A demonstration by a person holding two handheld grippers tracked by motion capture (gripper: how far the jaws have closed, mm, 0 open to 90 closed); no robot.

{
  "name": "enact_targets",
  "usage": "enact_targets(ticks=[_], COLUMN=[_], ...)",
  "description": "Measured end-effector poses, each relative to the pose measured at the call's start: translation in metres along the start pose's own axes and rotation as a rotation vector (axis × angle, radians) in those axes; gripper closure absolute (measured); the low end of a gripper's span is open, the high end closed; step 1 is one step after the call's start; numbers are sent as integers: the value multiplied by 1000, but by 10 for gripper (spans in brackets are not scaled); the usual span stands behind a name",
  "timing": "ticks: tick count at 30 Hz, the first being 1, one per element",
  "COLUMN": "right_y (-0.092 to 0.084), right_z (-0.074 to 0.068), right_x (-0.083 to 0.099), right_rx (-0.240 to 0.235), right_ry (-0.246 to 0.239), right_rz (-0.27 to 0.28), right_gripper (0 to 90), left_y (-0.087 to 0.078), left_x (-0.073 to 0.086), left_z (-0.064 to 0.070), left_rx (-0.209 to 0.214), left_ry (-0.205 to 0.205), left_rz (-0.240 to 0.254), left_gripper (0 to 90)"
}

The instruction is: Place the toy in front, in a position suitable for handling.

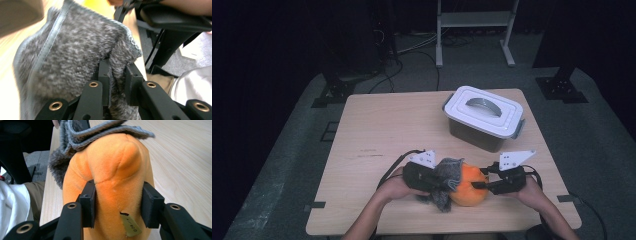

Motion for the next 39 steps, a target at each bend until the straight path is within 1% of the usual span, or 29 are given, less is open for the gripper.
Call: enact_targets(ticks=[2,3,4,5,7,9,10,14,16,18,21,22,24,28,32,33,34,35,36,37,39], right_y=[0,0,0,1,2,4,5,10,11,10,8,7,6,5,5,5,5,5,4,4,4], right_z=[0,0,0,0,-1,-5,-7,-13,-15,-16,-17,-18,-18,-20,-25,-26,-27,-28,-30,-31,-32], right_x=[0,0,0,-1,-2,-3,-5,-8,-9,-8,-5,-4,-3,-2,-2,-2,-1,-1,0,0,0], right_rx=[-1,-1,0,3,-1,-2,-2,-9,-14,-13,-9,-7,0,4,3,2,-3,-6,-7,-10,-13], right_ry=[1,-1,-2,-3,-14,-28,-42,-75,-88,-99,-105,-109,-119,-143,-172,-189,-188,-197,-201,-206,-214], right_rz=[1,-1,-1,-1,-1,-6,-12,-26,-27,-26,-21,-22,-26,-31,-33,-31,-31,-29,-28,-28,-28], right_gripper=[533,534,535,536,537,539,540,540,540,541,548,551,553,554,554,554,554,554,553,553,548], left_y=[-2,-3,-3,-4,-2,2,4,13,18,21,19,18,13,1,-14,-17,-19,-22,-23,-22,-15], left_x=[3,1,-3,-7,-18,-31,-35,-55,-61,-61,-57,-55,-51,-41,-30,-27,-25,-24,-25,-27,-31], left_z=[-2,-2,1,3,8,13,14,19,19,18,12,11,7,-1,-12,-15,-17,-17,-15,-12,-5], left_rx=[1,8,27,44,63,67,67,83,84,82,76,74,65,32,-12,-20,-25,-13,12,31,48], left_ry=[-17,-24,-32,-27,-16,21,31,60,68,65,57,48,30,18,-14,-22,-34,-49,-58,-59,-38], left_rz=[10,24,59,83,112,105,102,116,111,91,89,88,102,97,93,90,92,103,125,133,118], left_gripper=[779,778,778,777,777,777,777,774,771,772,779,780,780,778,777,777,777,777,777,777,777])
Point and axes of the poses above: each handheld gripper's, and its own axes: y roughly forward along the jaws, x roughly out of its underside, z roughly to its right, the point moved 8 cm from there along y, roughly forward along the jaws
